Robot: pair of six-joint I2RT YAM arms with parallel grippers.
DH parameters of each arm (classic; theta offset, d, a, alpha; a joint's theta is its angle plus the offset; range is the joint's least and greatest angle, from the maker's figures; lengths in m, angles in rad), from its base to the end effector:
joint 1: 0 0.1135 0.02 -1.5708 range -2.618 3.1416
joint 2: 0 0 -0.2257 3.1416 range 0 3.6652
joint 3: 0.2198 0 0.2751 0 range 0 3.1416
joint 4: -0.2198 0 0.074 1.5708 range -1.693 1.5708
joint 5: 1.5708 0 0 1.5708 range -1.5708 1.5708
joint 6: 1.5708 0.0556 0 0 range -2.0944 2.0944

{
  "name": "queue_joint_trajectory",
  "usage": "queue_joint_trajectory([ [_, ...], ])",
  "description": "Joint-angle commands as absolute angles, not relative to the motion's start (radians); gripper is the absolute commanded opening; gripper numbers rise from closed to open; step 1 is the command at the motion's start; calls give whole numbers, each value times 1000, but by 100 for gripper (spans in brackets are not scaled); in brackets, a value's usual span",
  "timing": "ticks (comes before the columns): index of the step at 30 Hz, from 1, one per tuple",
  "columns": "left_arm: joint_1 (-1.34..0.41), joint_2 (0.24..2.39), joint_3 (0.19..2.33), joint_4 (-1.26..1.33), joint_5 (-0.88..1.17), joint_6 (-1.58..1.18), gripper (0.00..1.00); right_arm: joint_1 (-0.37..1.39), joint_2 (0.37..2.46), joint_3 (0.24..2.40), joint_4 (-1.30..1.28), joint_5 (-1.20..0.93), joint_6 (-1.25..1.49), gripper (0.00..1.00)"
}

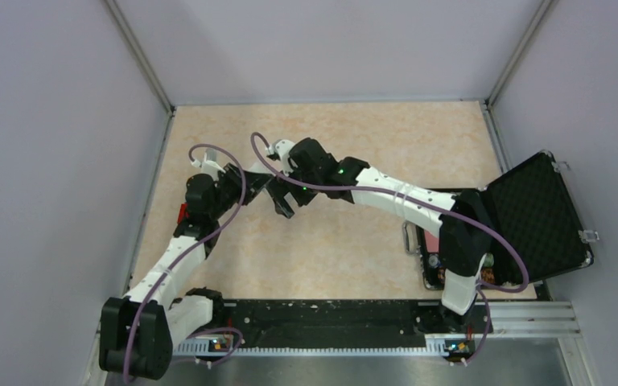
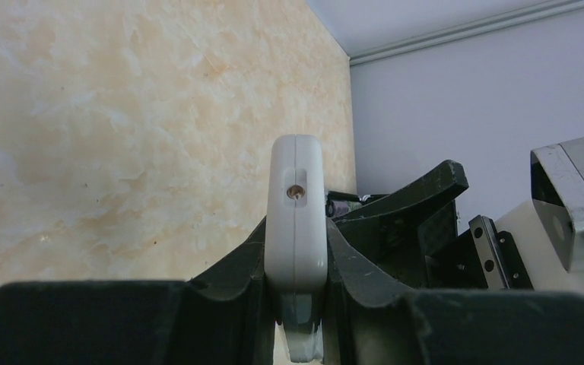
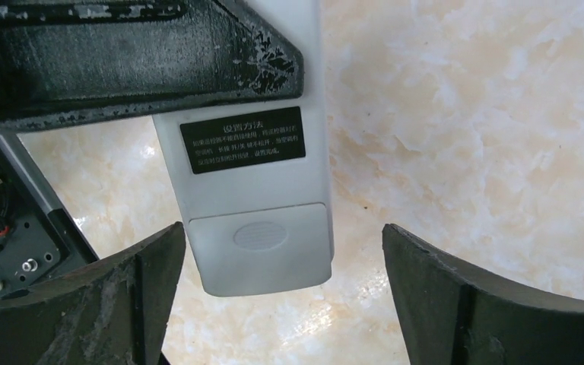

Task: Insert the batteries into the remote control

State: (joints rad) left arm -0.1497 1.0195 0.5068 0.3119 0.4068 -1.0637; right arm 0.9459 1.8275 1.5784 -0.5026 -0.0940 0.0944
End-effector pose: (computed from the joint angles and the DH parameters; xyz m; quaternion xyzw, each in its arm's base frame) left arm 0.2812 -0.0647 0.2014 -0.2200 0.7370 -0.4818 0.4199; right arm 0.2571 0.3654 0.2354 -0.3955 0.8268 0.2351 0.3237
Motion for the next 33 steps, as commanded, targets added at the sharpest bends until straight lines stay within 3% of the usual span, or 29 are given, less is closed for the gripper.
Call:
queue_joint_trajectory([
  [1, -132, 1014, 543, 362, 426, -1090, 0, 926, 1751, 1622, -472, -152, 115, 99],
  [10, -116, 1001, 562, 367, 443, -1116, 0, 833, 1634, 1505, -352, -295, 300, 99],
  [23, -109, 923, 593, 399, 442, -1268, 0, 773, 1502, 1306, -137, -329, 756, 98],
  [33, -109, 935, 598, 529, 456, -1377, 0, 772, 1511, 1243, 74, -325, 881, 88],
])
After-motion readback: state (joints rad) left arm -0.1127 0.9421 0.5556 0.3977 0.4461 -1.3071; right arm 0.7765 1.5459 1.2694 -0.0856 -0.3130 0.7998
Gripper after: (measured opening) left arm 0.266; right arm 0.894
